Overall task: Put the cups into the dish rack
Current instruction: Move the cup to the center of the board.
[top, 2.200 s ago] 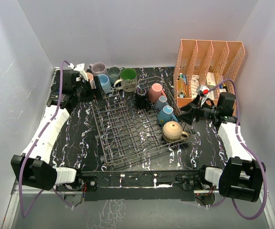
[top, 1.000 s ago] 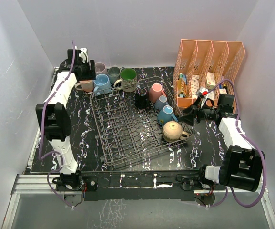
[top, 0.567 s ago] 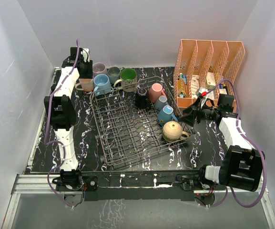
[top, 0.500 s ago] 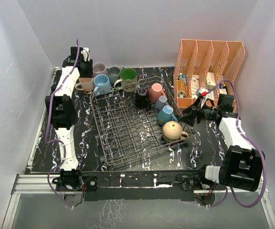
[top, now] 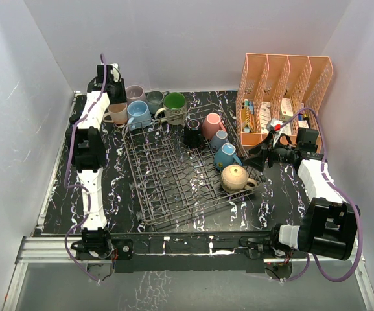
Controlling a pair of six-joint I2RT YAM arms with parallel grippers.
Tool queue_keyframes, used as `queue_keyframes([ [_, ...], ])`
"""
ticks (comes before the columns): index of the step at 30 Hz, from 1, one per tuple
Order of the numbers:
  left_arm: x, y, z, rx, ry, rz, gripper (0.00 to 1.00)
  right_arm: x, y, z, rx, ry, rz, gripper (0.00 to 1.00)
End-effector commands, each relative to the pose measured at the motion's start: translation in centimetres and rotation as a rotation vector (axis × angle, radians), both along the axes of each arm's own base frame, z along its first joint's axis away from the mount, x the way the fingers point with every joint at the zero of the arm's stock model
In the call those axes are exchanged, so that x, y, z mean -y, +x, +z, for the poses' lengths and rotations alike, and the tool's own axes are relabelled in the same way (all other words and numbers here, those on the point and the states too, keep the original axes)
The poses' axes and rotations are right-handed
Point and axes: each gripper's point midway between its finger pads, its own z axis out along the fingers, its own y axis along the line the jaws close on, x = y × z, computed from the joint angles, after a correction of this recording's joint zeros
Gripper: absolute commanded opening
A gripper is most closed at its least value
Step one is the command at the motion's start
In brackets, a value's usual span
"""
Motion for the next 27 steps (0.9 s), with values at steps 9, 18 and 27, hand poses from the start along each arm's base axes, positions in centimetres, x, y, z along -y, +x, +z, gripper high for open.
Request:
queue_keyframes([
  [9,0.2,0.8,-1.0,-0.003,-0.052,0.034,0.28,0.5,1.0,1.2,0.068,-0.025,-0.007,0.64],
  [18,-0.5,-0.5,-2.8,-0.063,-0.002,0.03,0.18,0.6,1.1,1.2,0.072,-0.032,-0.012,0.64],
  [27,-2.1,-2.8,-0.3,-0.03,0.036,0.062,0.0,0.6,1.0,1.4,0.077,-0.038,-0.016,0.64],
])
